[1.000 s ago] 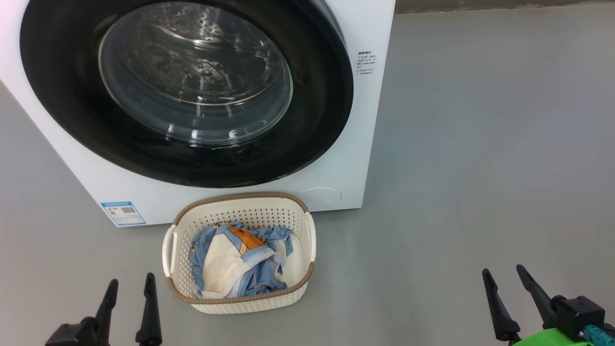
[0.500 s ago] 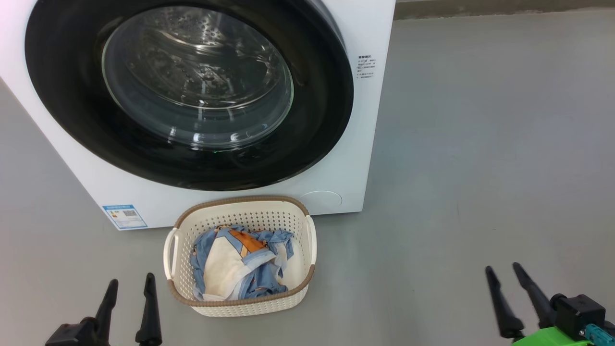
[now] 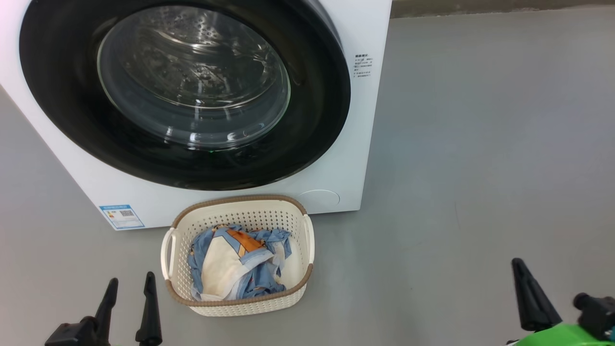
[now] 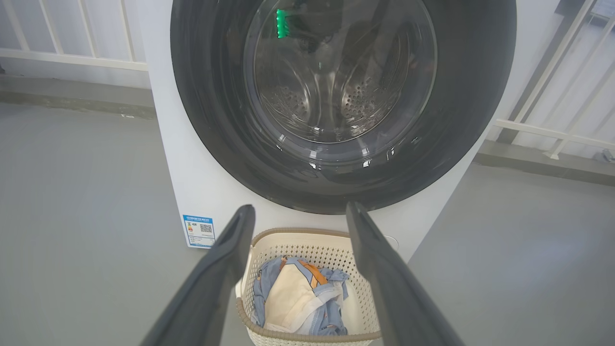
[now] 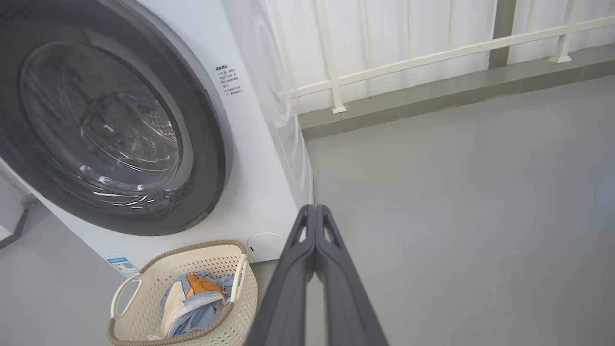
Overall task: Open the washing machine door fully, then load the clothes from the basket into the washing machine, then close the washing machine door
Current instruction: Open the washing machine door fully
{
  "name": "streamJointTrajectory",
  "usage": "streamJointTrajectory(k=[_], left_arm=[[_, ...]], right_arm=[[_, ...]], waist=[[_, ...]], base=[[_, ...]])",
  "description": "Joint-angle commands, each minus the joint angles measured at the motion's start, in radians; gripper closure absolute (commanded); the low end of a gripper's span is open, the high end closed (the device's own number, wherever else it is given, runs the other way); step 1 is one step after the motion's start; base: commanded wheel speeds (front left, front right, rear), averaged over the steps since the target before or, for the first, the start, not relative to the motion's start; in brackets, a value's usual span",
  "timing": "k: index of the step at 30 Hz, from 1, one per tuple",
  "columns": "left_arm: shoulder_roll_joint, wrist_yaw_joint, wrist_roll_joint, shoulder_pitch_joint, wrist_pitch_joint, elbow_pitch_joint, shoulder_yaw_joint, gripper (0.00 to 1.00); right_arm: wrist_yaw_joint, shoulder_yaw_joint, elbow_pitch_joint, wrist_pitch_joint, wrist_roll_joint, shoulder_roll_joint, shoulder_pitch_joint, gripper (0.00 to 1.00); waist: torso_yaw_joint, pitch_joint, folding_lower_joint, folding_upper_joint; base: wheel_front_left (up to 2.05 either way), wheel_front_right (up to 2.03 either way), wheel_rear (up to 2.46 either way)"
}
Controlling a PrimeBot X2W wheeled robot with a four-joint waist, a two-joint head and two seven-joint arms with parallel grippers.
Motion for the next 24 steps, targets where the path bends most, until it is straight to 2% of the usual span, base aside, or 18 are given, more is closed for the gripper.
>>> streamJointTrajectory(k=[1,9,10,15,20,24], left_arm=[[0.014,-0.003,-0.011,-0.017,-0.013,-0.030,0.032,0.00],[0.017,-0.003,-0.008,-0.016,-0.013,-0.047,0.034,0.00],[0.016,-0.003,-0.008,-0.016,-0.013,-0.054,0.035,0.00],[0.015,-0.003,-0.008,-0.018,-0.013,-0.069,0.039,0.00],[0.014,-0.003,-0.005,-0.024,-0.013,-0.083,0.037,0.00],[0.022,-0.003,0.000,-0.031,-0.013,-0.095,0.031,0.00]], right_arm=[[0.002,0.010,-0.030,-0.012,0.025,-0.013,-0.006,1.00],[0.002,-0.032,-0.038,-0.012,0.229,-0.013,-0.013,1.00],[0.002,-0.044,-0.042,-0.012,0.315,-0.012,-0.021,1.00],[0.002,-0.070,-0.060,-0.012,0.604,-0.026,-0.054,1.00],[0.002,-0.047,-0.074,-0.012,0.917,-0.091,-0.098,1.00],[0.002,-0.037,-0.083,0.025,1.113,-0.142,-0.145,1.00]], waist=[[0.000,0.002,0.0000,0.0000],[-0.007,0.018,0.0000,0.0000],[-0.009,0.025,0.0000,0.0000],[-0.010,0.046,0.0000,0.0000],[-0.007,0.079,0.0000,0.0000],[-0.003,0.115,0.0000,0.0000]], base=[[0.00,0.00,0.00],[0.00,0.00,0.00],[0.00,0.00,0.00],[0.00,0.00,0.00],[0.00,0.00,0.00],[0.00,0.00,0.00]])
